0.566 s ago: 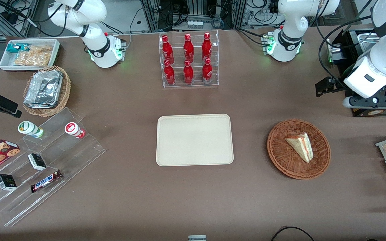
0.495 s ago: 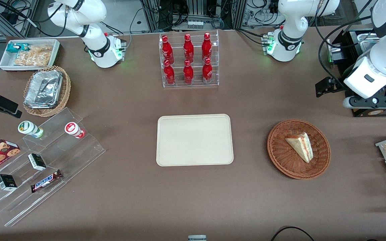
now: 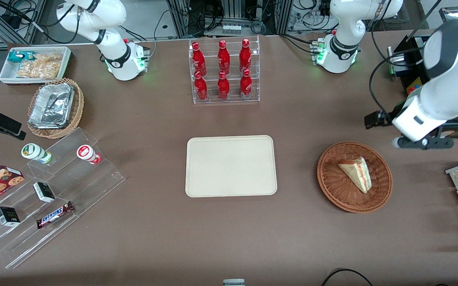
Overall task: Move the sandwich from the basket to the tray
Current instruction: 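Lower the open left gripper over the wrapped sandwich in the basket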
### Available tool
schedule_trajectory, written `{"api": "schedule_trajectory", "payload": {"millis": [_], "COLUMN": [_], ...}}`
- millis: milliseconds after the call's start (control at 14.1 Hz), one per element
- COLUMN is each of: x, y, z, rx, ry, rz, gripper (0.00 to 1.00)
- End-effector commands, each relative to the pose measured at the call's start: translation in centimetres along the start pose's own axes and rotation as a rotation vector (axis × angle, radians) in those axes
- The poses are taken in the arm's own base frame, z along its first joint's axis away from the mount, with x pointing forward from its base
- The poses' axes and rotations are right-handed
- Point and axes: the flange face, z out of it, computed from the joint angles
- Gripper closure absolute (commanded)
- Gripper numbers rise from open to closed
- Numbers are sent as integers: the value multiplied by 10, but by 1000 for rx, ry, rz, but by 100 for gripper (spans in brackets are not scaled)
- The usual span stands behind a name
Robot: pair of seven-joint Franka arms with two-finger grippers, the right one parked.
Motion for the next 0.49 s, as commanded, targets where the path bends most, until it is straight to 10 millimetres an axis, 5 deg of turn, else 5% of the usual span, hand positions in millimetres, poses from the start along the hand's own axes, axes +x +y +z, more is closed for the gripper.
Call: {"api": "schedule_trajectory", "payload": {"millis": [0, 424], "x": [21, 33], "y": [-3, -26], "z": [53, 151], "rx": [12, -2], "ry": [-18, 70], "rz": [-7, -53], "gripper": [0, 0]}}
